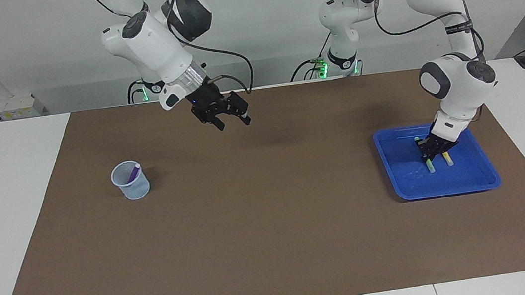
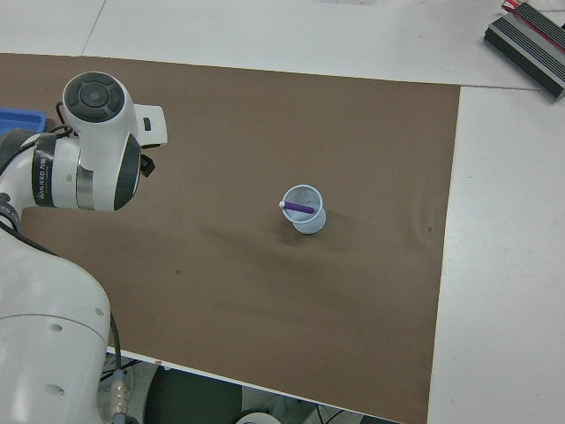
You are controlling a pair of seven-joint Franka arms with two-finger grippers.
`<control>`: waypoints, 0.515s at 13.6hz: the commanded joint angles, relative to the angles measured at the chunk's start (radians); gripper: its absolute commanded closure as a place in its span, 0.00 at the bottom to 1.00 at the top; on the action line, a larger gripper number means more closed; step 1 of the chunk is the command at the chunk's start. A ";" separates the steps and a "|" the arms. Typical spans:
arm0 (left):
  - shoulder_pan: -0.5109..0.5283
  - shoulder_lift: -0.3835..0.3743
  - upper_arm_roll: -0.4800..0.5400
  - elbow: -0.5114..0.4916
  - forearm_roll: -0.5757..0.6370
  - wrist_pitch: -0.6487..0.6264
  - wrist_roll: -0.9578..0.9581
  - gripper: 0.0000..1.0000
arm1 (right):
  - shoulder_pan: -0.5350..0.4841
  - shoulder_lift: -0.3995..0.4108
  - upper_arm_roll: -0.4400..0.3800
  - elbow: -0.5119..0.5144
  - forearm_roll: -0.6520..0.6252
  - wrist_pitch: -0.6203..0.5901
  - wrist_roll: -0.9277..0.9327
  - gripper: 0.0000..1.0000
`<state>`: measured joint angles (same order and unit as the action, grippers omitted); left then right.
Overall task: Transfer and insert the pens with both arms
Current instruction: 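Grasp the green pen with the left gripper while the right gripper returns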
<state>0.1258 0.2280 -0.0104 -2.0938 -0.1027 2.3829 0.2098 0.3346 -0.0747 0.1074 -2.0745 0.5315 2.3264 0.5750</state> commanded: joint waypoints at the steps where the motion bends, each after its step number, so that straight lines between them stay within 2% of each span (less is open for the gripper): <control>1: -0.029 -0.048 0.004 0.021 0.014 -0.091 -0.101 1.00 | 0.000 0.004 -0.002 0.004 0.045 0.016 0.023 0.00; 5: -0.081 -0.113 -0.005 0.023 -0.006 -0.174 -0.375 1.00 | 0.004 0.012 -0.002 0.002 0.105 0.071 0.078 0.00; 7: -0.119 -0.153 -0.008 0.021 -0.095 -0.197 -0.527 1.00 | 0.014 0.010 -0.002 0.001 0.113 0.071 0.097 0.00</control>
<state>0.0417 0.1241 -0.0234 -2.0656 -0.1434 2.2238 -0.1984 0.3377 -0.0705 0.1058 -2.0742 0.6155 2.3767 0.6493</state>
